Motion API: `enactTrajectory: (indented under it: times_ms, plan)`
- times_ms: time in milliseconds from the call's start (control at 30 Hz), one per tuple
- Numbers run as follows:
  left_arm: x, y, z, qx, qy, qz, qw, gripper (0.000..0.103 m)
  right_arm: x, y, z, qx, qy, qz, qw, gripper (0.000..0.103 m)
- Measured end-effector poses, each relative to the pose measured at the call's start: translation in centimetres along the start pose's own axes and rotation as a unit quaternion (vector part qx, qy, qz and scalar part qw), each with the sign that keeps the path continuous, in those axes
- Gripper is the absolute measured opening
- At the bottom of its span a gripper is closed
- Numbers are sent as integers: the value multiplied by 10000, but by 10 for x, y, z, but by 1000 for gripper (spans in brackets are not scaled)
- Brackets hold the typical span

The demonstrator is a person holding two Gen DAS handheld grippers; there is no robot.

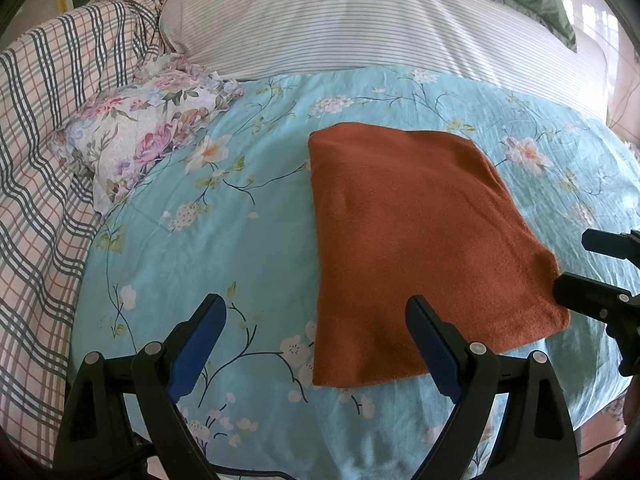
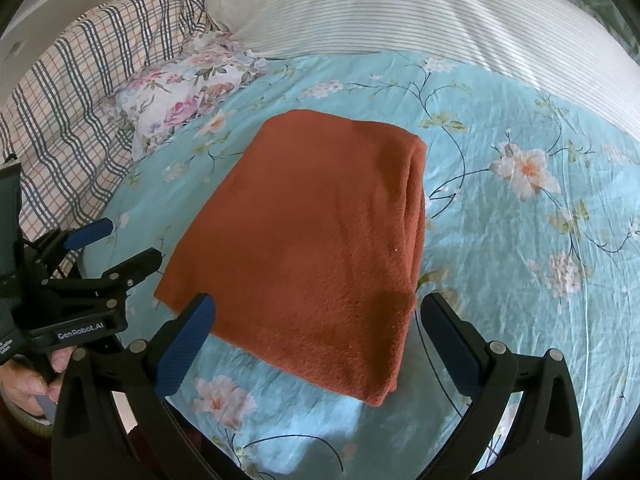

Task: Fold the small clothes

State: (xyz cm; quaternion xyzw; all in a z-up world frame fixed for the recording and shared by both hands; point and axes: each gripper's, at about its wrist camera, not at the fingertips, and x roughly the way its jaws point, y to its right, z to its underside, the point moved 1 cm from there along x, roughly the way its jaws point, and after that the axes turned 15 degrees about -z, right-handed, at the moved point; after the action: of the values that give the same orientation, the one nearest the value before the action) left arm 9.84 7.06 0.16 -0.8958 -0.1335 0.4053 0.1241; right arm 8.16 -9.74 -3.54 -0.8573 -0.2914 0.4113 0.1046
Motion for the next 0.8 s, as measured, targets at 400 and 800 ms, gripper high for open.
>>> enactTrajectory:
  times_ms: [400,800]
  plan:
    - [-2,4,-1,-59,-52,47,10000,92,-2,-1,-2,-39,23,-7,10000,102]
    - [6,11,-11,-48,46,79,9999,92,7,5,-16,-44,17,-12,10000,102]
